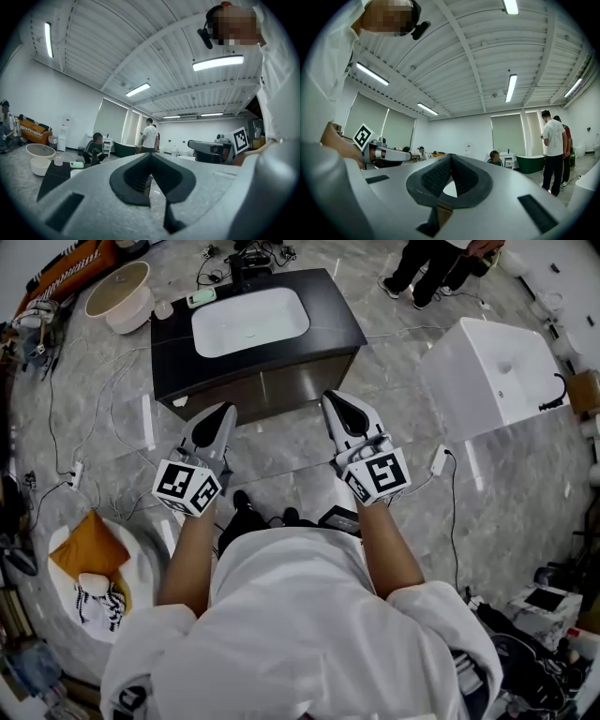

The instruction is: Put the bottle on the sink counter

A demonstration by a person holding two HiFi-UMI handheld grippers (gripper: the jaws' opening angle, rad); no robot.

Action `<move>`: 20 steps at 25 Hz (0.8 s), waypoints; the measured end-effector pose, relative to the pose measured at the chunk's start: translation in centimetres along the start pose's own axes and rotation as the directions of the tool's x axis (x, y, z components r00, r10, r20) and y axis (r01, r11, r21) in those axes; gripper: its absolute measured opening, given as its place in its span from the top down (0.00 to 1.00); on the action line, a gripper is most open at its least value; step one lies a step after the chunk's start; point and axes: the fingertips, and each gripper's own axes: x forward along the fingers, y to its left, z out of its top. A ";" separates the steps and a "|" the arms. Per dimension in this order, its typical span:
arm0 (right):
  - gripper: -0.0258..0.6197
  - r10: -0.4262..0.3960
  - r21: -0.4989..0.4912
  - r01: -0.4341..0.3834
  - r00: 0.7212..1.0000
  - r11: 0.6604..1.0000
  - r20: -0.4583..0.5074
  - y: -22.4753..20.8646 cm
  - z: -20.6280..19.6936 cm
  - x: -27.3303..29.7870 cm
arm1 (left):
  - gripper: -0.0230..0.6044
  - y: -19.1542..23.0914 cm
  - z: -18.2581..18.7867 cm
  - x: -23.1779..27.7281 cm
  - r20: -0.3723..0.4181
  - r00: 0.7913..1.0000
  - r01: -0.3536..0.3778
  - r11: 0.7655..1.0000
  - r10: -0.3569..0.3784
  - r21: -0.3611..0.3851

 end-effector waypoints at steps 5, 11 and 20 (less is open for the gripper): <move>0.94 0.043 0.002 -0.043 0.999 0.999 -0.010 -0.1 -0.5 -0.9 | 0.94 -1.9 -0.9 0.9 0.001 0.999 0.051 0.998 -0.051 -0.024; 0.94 0.071 0.026 -0.070 0.997 0.997 -0.036 1.0 -2.3 -1.8 | 0.94 -2.9 -3.5 0.3 -0.047 0.996 0.072 0.995 -0.075 -0.062; 0.94 -0.036 -0.006 0.036 0.999 0.999 0.036 0.1 -0.4 -3.0 | 0.94 -4.4 -2.8 0.0 -0.056 0.990 0.126 0.991 -0.128 -0.037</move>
